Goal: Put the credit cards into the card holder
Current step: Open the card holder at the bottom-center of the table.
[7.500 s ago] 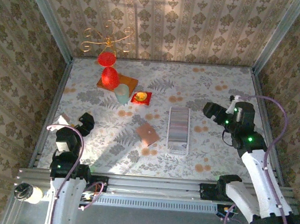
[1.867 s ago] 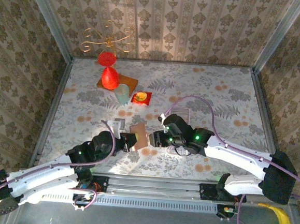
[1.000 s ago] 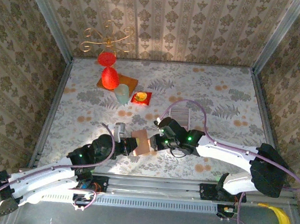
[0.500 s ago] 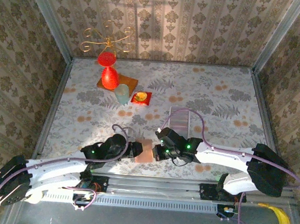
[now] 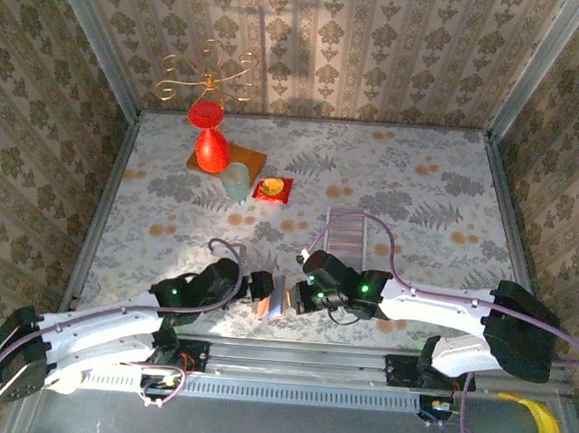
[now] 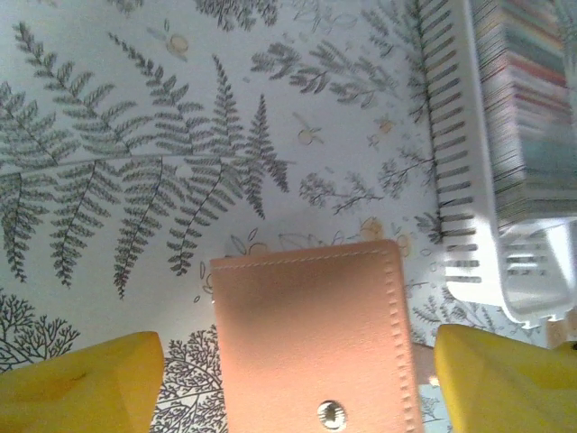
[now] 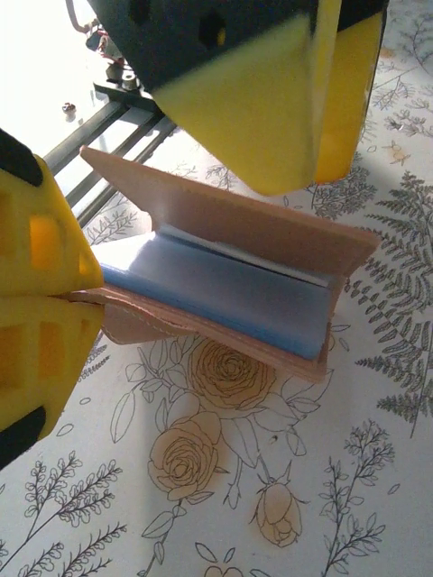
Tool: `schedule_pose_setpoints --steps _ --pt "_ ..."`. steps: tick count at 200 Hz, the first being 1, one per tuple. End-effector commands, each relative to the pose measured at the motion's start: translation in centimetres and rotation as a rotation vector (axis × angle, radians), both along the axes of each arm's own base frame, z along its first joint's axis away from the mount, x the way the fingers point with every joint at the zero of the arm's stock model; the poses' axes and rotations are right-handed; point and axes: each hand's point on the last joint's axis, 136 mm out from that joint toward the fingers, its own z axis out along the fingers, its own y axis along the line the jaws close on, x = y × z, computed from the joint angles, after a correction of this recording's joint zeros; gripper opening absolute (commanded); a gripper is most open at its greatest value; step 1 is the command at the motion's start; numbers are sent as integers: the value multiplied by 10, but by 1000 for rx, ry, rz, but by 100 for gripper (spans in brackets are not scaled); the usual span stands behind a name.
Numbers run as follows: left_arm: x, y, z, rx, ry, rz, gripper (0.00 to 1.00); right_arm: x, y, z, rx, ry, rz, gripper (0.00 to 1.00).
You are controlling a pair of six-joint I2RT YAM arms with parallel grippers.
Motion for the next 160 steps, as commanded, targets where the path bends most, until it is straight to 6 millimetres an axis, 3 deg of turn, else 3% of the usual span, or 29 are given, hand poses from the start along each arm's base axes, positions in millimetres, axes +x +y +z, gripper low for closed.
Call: schedule_pose_setpoints --steps 1,40,69,116,160 --pt "5 4 14 15 -49 8 81 3 7 15 34 -21 -9 0" --pt "5 11 5 62 -35 25 68 4 5 13 23 -22 -18 0" --pt "3 21 -8 107 -8 49 47 6 -5 11 -6 -33 -45 0" --pt "2 34 -21 123 17 79 41 7 -26 -2 -83 -22 -114 0" --pt "-4 38 -31 100 42 71 23 10 -44 -11 -133 -16 -195 0"
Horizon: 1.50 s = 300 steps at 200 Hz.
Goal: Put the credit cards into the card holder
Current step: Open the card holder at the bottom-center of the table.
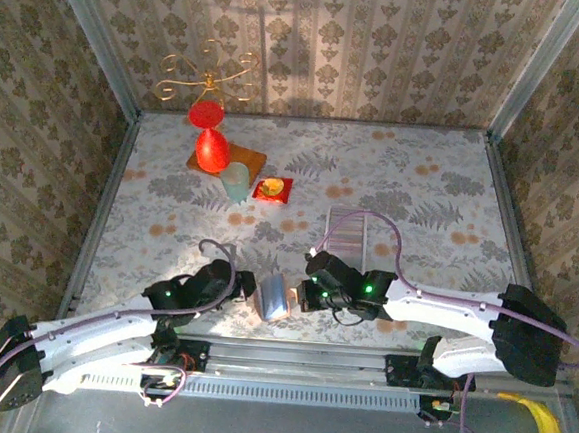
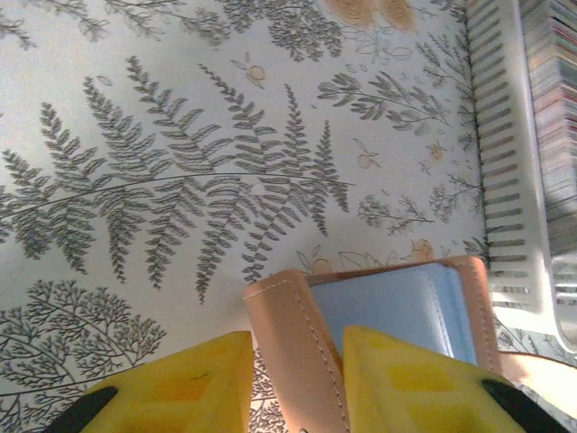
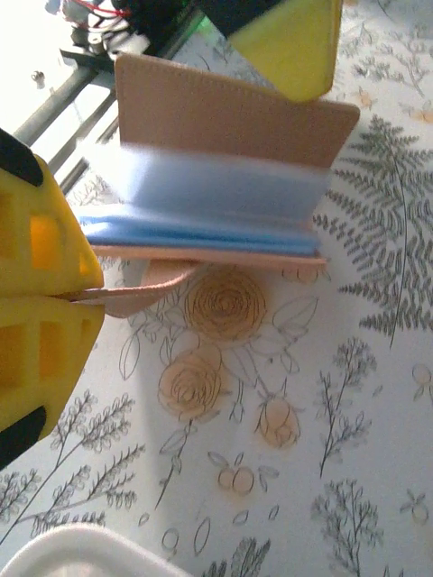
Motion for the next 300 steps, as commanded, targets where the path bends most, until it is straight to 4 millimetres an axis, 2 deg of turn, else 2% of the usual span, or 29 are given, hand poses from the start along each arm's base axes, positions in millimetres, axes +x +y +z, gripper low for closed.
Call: schedule_pose_setpoints --steps 1,42,53,64,77,91,118,157,185,213,236,250,254,276,300 --pt "-9 11 -19 41 47 -4 23 2 -21 -7 -57 -4 -83 0" --pt "-12 11 -24 44 60 -24 13 2 -26 -12 -67 8 -109 0" --pt "-13 11 -26 47 63 -28 7 1 -27 -14 -73 14 -111 0" --pt "-13 12 -27 51 64 -27 6 0 -28 -15 -79 18 -112 0" --pt "-12 11 -29 53 63 -35 4 0 -29 -15 -77 16 -113 8" --pt "-12 11 -29 59 61 -44 4 0 -28 -10 -64 6 -106 26" --pt "-11 9 -28 65 50 -73 2 -1 -30 8 -47 -34 -74 45" --pt "-6 6 -26 67 39 -100 2 -7 -32 45 2 -102 -18 50" --pt "-3 5 -26 65 42 -102 2 -17 -12 65 50 -132 67 44" --pt "-1 5 -25 60 33 -105 2 -24 18 67 42 -132 146 31" --pt "-2 6 -26 63 41 -100 3 -27 47 65 43 -119 202 25" --pt "-1 7 -27 62 41 -96 3 -24 58 56 13 -96 203 19" --pt "-1 7 -27 61 41 -96 3 -23 61 45 -19 -78 204 17" --pt "0 8 -25 60 39 -90 4 -20 68 12 -126 -17 201 7" --pt "0 8 -24 57 38 -89 5 -20 78 -23 -158 46 198 4"
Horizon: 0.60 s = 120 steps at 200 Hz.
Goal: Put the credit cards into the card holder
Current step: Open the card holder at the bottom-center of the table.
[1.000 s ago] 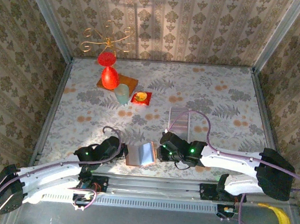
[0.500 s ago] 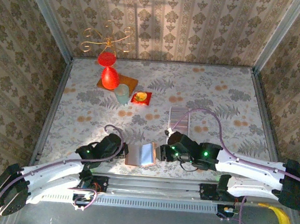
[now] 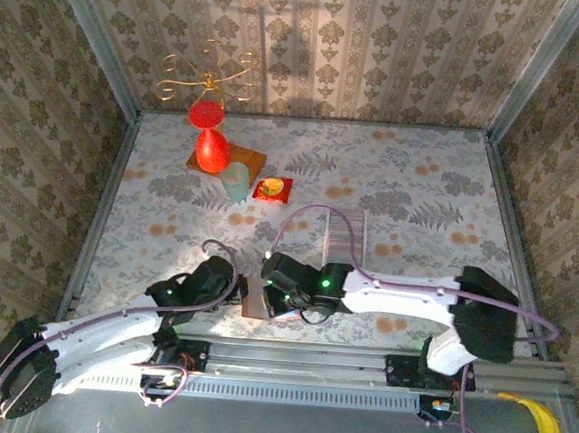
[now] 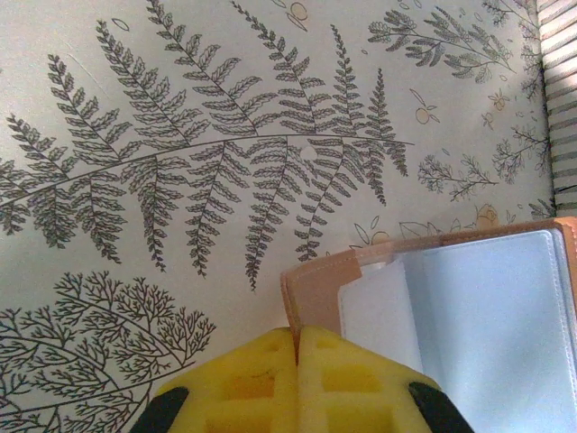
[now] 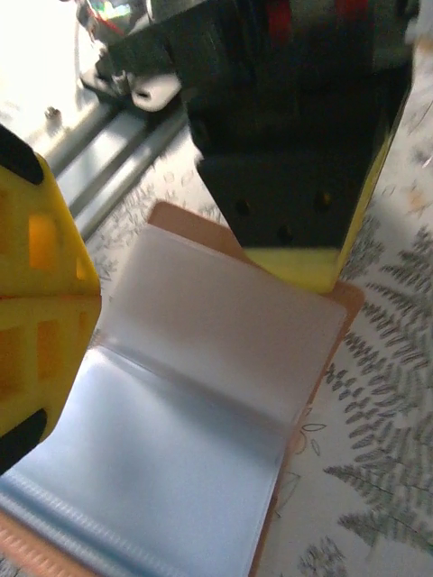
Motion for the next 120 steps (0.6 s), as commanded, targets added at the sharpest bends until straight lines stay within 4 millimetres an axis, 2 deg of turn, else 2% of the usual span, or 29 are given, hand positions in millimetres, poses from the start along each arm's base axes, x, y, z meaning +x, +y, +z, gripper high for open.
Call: schedule_pose_setpoints --steps 1,21,45,70,96,120 --pt "1 0 2 3 -8 -11 5 -4 2 -32 -57 67 -1 4" --pt "1 0 4 -2 3 -8 6 -4 7 -58 -36 132 -27 1" --pt "-1 3 7 12 26 9 10 -6 12 -76 -14 174 -43 2" --pt "1 17 14 64 17 57 17 -5 8 -86 -25 183 -72 3" --pt "4 35 24 79 -23 125 19 -4 -4 -96 -66 188 -105 3" --pt "2 37 32 37 -42 141 19 -4 -8 -99 -74 186 -117 3"
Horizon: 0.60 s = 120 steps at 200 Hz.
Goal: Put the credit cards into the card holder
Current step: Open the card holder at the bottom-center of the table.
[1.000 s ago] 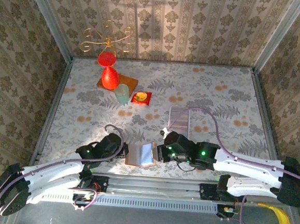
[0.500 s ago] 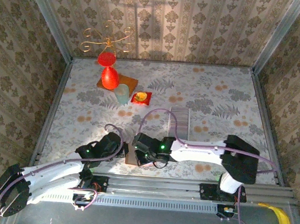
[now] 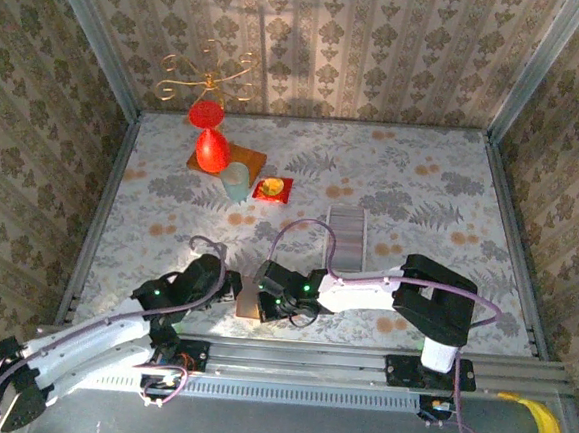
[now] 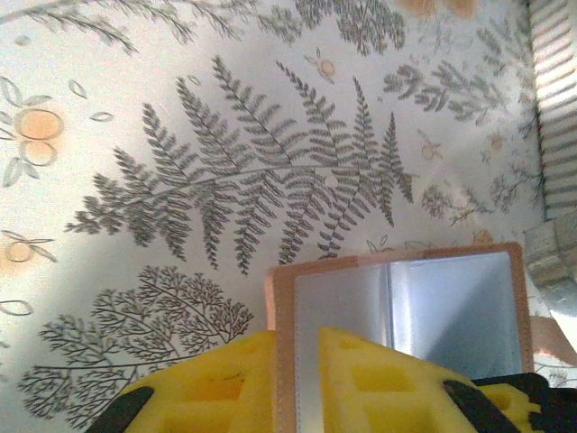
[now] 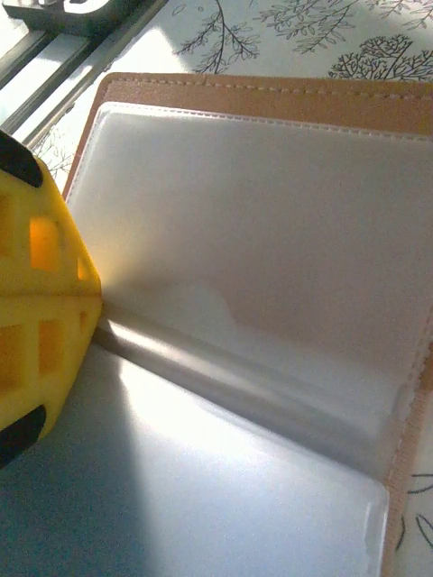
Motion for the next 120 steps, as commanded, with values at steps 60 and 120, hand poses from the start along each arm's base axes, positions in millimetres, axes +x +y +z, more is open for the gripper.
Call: schedule_pose_setpoints --steps 60,120 --pt "-7 -37 16 -145 43 -114 4 -2 -21 -19 -66 21 -46 4" --pt "-8 -21 -42 10 154 -33 0 6 -16 4 -11 -30 -53 7"
